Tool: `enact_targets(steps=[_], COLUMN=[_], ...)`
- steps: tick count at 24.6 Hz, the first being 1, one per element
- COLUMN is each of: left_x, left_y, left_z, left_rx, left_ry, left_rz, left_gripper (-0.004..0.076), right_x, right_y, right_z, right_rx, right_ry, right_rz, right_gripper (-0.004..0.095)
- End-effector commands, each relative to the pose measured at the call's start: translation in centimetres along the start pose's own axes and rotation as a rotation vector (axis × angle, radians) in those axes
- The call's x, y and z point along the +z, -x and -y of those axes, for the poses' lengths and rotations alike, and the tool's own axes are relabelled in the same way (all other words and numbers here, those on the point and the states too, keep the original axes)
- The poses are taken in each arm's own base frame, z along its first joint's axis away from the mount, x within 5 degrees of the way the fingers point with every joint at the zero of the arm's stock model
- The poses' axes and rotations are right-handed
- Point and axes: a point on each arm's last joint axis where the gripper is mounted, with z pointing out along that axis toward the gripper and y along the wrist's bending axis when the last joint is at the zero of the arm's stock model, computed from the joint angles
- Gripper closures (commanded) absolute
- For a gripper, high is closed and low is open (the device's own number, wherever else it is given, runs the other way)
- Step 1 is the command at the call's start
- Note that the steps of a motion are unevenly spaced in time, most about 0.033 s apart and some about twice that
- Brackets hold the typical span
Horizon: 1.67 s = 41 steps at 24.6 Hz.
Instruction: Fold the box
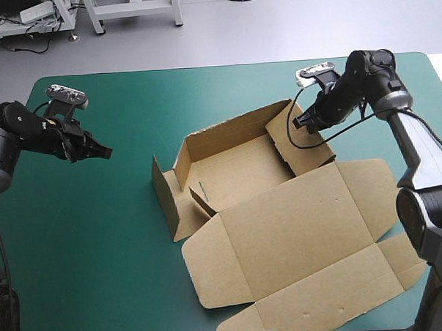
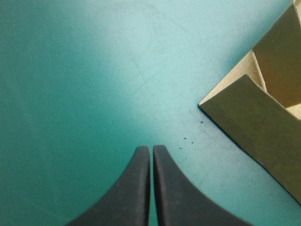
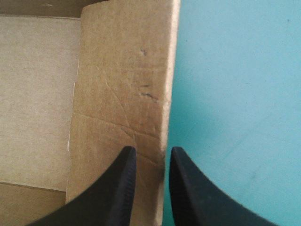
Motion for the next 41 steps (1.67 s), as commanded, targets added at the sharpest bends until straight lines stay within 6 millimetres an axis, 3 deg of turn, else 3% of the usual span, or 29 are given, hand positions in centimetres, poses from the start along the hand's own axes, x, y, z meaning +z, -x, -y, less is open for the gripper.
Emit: enact_targets(steps=[1, 12, 14, 15, 19, 24, 29, 35, 41], left_x=[-1.9, -1.9, -1.9, -1.9, -2.0, -2.1, -2.3, -2.6, -2.6], left_y=[0.7, 0.7, 0.8, 1.0, 1.5, 1.7, 2.6, 3.4, 4.9], left_z=[0.5, 0.5, 0.4, 0.3, 0.0, -0.1, -0.4, -0.3, 1.1], left_rx=[0.001, 0.000, 0.000, -0.001, -0.003, -0.006, -0.064, -0.123, -0.216], left_ry=[0.012, 0.011, 0.017, 0.028, 0.058, 0.075, 0.102, 0.064, -0.166], left_rz=[0.087, 0.090, 0.099, 0.120, 0.173, 0.196, 0.297, 0.399, 0.539], left_gripper=[0.0710, 0.0710, 0.0710, 0.0710, 0.0710, 0.0710, 0.0710, 0.0710, 0.0710], right_x=[-1.4, 3.6, 3.9, 3.9, 2.7, -4.4, -11.2, -18.1, -22.8], right_y=[0.3, 0.7, 0.9, 1.1, 2.4, 4.9, 5.2, 3.6, 1.4], right_z=[-0.6, 0.1, 0.1, 0.0, -0.6, -1.3, -1.2, -0.8, -1.0], right_rx=[-0.017, -0.013, 0.007, 0.039, 0.099, 0.063, 0.048, 0.061, 0.064], right_ry=[0.031, 0.115, 0.127, 0.132, 0.194, 0.154, 0.088, 0.033, -0.011], right_rz=[0.042, -0.010, 0.003, 0.025, 0.129, 0.313, 0.461, 0.625, 0.720], right_gripper=[0.0666, 0.0687, 0.0763, 0.0917, 0.0928, 0.0928, 0.0928, 0.0928, 0.0928])
